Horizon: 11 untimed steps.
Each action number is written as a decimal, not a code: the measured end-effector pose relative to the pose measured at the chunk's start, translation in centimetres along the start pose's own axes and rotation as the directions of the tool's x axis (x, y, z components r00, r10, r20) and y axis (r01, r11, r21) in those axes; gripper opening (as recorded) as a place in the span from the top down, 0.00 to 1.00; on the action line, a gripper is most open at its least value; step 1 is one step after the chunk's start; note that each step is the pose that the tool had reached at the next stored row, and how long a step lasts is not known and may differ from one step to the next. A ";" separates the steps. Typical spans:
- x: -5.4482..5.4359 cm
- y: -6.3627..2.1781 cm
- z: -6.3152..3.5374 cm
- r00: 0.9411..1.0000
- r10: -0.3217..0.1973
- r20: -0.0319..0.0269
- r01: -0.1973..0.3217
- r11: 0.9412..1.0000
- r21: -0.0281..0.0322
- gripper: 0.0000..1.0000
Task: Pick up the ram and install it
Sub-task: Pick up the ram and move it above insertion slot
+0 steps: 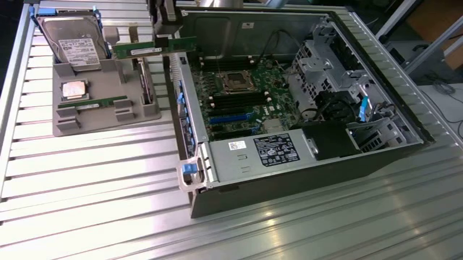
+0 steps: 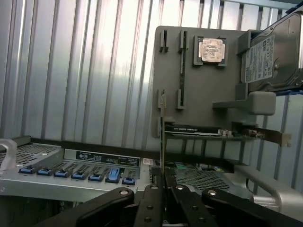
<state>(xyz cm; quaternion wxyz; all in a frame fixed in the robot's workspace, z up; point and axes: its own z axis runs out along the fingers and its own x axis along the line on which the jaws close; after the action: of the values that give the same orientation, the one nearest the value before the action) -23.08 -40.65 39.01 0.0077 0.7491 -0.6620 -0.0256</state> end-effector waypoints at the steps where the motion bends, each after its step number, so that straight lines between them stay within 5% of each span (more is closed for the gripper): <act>1: 0.0 -0.36 -0.02 1.000 0.000 0.000 0.000 1.000 0.000 0.87; 11: 0.4 -3.21 -0.15 1.000 0.000 -0.001 0.000 1.000 0.000 0.87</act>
<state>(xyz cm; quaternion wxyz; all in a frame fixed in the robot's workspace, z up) -19.84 -40.65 39.01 0.0081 0.7491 -0.6620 -0.0252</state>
